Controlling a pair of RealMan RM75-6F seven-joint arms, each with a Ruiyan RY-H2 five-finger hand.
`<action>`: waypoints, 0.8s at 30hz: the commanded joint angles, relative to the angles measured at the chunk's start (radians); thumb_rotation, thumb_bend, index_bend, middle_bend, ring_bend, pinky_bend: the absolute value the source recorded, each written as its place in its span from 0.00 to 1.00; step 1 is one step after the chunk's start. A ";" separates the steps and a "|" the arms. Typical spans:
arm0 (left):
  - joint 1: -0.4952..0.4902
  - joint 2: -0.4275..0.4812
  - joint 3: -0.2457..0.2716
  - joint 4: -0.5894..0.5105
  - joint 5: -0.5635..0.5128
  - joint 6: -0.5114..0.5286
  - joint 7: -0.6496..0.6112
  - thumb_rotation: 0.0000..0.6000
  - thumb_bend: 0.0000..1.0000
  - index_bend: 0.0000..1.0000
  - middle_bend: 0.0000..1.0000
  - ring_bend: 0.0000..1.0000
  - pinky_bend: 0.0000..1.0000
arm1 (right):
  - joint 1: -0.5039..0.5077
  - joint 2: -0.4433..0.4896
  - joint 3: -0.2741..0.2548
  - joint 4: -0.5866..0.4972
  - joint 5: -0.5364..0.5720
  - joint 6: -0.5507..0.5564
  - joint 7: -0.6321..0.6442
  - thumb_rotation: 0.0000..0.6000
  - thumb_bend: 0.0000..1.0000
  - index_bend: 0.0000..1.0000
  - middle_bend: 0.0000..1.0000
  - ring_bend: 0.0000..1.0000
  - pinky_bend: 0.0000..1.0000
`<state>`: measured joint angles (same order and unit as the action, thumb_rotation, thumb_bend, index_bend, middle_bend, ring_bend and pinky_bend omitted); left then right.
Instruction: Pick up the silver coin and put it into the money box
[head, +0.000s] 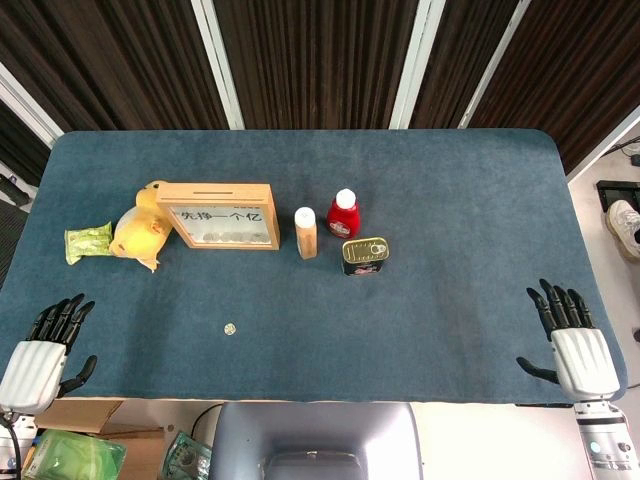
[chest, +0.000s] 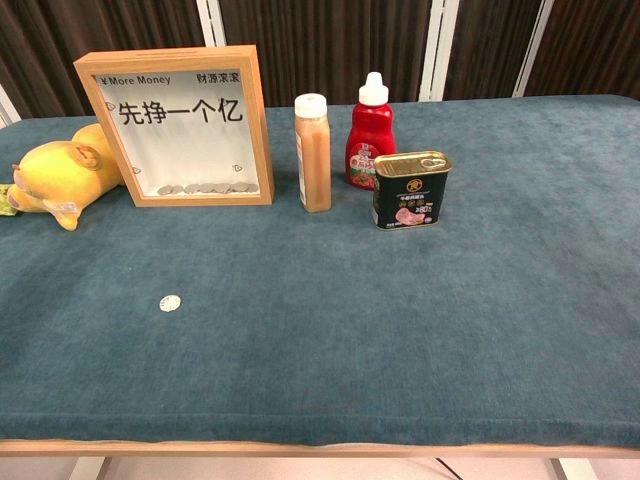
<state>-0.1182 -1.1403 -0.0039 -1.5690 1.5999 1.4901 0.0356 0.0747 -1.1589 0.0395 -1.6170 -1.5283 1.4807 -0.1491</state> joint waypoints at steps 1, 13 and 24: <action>-0.003 0.000 0.004 -0.002 0.000 -0.009 0.003 1.00 0.36 0.00 0.00 0.00 0.11 | -0.001 0.003 -0.001 -0.002 0.000 -0.001 0.003 1.00 0.17 0.00 0.00 0.00 0.00; -0.088 -0.343 0.008 0.296 0.142 -0.001 -0.063 1.00 0.43 0.42 1.00 1.00 1.00 | -0.009 0.004 0.001 -0.004 -0.006 0.018 0.007 1.00 0.17 0.00 0.00 0.00 0.00; -0.123 -0.579 -0.053 0.348 -0.011 -0.124 0.147 1.00 0.43 0.49 1.00 1.00 1.00 | -0.012 0.010 0.007 -0.009 0.015 0.013 0.015 1.00 0.17 0.00 0.00 0.00 0.00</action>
<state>-0.2266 -1.6634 -0.0343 -1.2508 1.6191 1.3738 0.1380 0.0639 -1.1514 0.0452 -1.6254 -1.5156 1.4917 -0.1375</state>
